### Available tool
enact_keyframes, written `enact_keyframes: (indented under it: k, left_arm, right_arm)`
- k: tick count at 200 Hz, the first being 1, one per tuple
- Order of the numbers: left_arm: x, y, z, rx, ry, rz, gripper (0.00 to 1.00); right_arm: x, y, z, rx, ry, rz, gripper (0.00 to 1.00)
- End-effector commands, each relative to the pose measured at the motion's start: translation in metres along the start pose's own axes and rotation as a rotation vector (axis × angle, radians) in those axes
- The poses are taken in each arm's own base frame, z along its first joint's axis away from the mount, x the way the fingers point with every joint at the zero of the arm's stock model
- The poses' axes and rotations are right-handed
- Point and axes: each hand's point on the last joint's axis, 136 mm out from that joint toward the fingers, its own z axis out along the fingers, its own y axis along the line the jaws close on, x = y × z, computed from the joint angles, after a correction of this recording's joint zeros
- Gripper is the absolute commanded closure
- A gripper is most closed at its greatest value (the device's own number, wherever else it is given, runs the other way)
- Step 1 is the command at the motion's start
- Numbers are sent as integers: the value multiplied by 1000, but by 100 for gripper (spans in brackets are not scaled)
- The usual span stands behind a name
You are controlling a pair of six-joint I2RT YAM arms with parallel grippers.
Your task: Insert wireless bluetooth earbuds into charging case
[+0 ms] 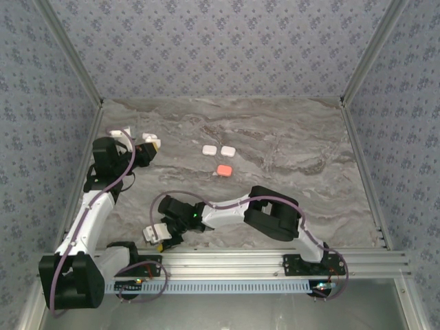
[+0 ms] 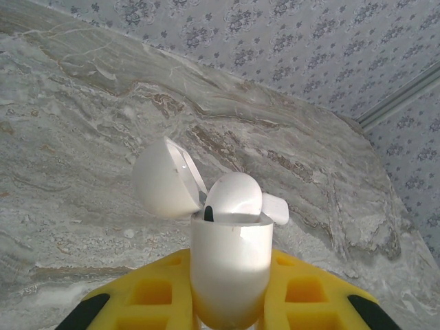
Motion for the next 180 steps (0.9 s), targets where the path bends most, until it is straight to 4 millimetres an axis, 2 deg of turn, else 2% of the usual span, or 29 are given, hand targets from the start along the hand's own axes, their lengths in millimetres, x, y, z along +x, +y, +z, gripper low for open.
enact_keyframes:
  k: [1,52,93,124,155,159,180]
  left_arm:
    - [-12,-10,-3,31,-20,10,100]
    - [-11,-9,-3,28,-17,7,100]
    - [-12,-10,-3,31,-20,8,100]
    - [-12,-13,-4,43,-16,7,100]
    - [-12,-20,-8,78,-24,7,100]
    - [-12,-21,-8,82,-27,6,100]
    - [-10,-25,-10,103,-32,0,100]
  right_arm:
    - [4,6,9,-36,27,-9,55]
    - [15,1,16,-17,71,10,65]
    - [14,-17,-1,36,61,74,76]
    - [9,-33,-28,115,49,111,78]
    - [17,-49,-73,233,59,180,78]
    - [31,-44,-78,240,85,202,78]
    - [64,-49,-111,334,144,292,78]
